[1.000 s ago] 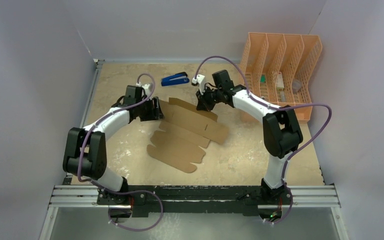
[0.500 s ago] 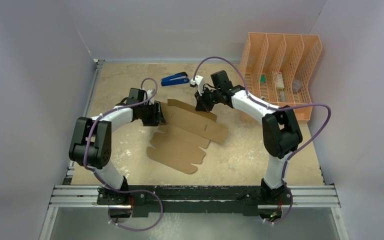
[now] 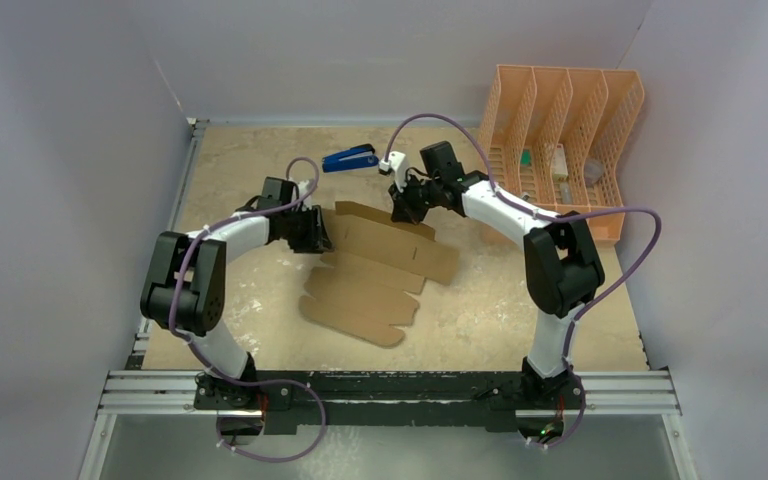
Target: Fold the paper box
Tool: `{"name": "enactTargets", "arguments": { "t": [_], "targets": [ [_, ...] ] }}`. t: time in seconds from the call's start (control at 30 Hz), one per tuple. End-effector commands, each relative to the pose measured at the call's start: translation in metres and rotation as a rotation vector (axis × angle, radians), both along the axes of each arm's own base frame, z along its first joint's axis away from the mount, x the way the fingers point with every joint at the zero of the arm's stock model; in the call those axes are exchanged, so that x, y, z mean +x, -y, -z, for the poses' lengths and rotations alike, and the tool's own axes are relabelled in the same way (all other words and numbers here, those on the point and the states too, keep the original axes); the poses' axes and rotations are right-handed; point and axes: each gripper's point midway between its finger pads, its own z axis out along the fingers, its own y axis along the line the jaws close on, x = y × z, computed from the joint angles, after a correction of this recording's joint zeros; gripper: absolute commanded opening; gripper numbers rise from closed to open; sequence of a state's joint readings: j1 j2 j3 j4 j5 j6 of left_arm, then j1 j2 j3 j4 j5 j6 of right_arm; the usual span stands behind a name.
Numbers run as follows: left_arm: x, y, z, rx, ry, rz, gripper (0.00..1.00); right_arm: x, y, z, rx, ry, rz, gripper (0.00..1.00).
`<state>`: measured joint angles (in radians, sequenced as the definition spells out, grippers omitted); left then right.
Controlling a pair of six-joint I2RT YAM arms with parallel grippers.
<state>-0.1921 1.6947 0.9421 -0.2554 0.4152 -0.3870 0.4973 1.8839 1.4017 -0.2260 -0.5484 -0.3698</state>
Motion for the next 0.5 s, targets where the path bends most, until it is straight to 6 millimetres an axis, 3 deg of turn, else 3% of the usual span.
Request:
{"name": "enactTargets", "arguments": {
  "t": [0.0, 0.2, 0.47],
  "targets": [
    [0.004, 0.02, -0.027, -0.065, 0.071, 0.021, 0.32, 0.004, -0.004, -0.025, 0.021, 0.084, -0.008, 0.02],
    [0.002, 0.027, -0.05, -0.105, 0.12, 0.01, 0.3, 0.005, -0.002, -0.024, 0.006, 0.097, 0.001, 0.01],
    [-0.008, 0.046, -0.052, -0.155, 0.123, 0.021, 0.3, 0.004, -0.002, -0.02, -0.013, 0.107, -0.002, 0.01]
  ]
}}
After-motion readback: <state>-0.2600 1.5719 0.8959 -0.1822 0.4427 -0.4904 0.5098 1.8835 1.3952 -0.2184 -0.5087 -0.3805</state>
